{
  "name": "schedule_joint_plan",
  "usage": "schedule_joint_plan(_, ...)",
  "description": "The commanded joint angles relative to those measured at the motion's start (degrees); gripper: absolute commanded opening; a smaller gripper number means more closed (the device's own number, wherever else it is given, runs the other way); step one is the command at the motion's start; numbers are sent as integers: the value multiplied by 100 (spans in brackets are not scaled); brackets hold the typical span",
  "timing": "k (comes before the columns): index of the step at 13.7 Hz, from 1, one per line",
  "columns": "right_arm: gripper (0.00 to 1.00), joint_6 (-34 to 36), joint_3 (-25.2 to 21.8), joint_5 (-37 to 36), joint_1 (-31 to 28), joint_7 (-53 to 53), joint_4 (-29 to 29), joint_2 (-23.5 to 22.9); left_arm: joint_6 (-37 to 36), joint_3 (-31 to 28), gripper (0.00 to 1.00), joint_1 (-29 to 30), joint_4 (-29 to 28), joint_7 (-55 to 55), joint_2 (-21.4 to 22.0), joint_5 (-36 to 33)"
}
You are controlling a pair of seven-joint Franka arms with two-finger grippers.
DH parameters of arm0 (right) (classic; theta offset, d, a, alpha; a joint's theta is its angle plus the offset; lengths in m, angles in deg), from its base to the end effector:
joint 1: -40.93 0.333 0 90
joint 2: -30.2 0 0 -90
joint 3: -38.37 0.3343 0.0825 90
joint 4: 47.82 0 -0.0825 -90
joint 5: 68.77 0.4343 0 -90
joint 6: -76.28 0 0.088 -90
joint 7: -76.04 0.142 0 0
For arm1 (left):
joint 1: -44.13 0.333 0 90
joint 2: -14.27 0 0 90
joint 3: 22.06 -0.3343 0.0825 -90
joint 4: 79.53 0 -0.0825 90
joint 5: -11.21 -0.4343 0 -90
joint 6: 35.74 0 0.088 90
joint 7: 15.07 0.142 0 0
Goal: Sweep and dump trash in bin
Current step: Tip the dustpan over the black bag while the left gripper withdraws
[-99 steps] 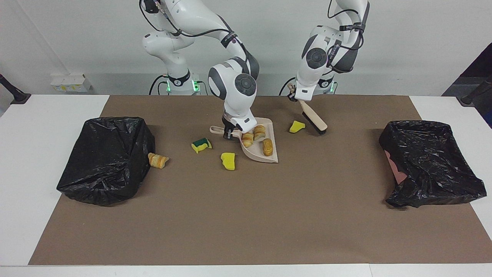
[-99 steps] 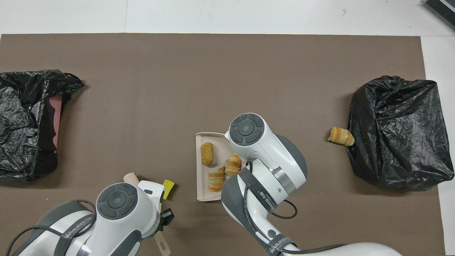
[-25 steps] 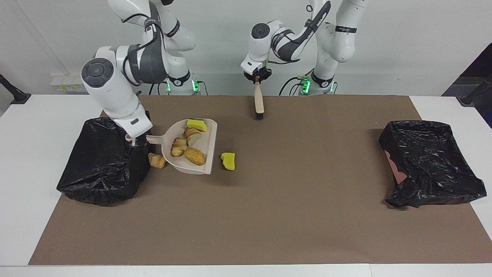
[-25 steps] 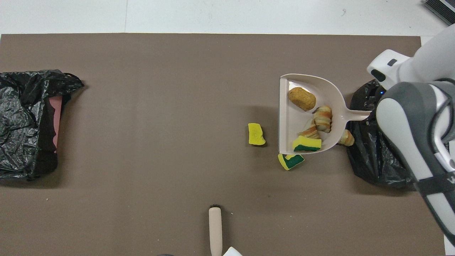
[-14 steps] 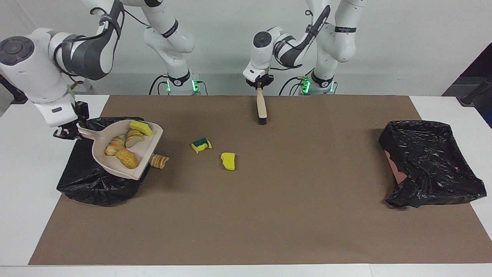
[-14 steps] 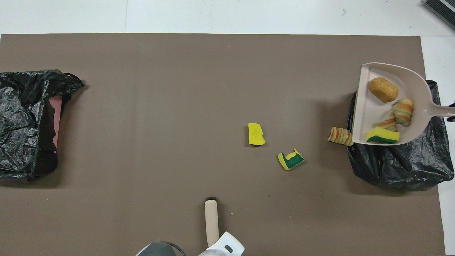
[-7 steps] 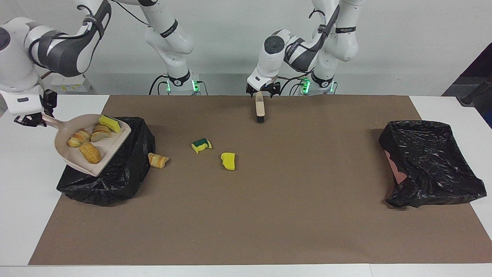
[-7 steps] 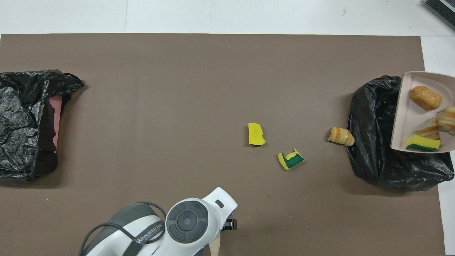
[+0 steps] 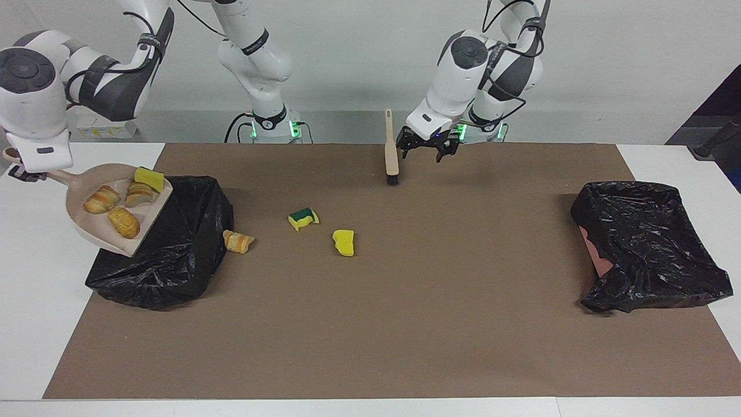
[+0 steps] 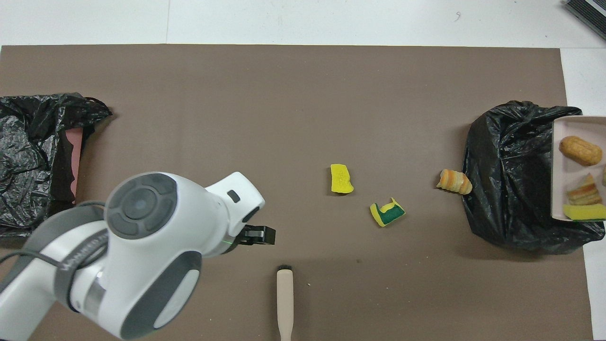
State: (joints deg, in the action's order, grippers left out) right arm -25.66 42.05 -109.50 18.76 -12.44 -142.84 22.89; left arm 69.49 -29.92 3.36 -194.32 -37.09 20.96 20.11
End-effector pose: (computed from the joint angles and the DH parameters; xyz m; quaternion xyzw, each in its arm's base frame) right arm 0.5998 -0.2857 0.5274 0.7273 0.5982 -0.2721 0.1979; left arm 0.4638 -0.3191 0.4729 0.9936 -0.0730 -0.0608 0.0611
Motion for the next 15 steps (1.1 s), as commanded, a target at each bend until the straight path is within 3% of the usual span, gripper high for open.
schedule_joint_plan(1, 0, -115, 54, -670, 133, 94, -430, 336, -589, 66, 100, 481, 632, 609, -133, -396)
schedule_joint_plan(9, 0, -54, 63, -1771, 363, 376, -430, 354, -1924, 57, 100, 2299, 2249, 2463, -290, -476)
schedule_joint_plan(15, 0, -36, 133, -1649, 372, 139, -325, 530, -2181, 48, 100, 2653, 3067, 2982, -721, -880)
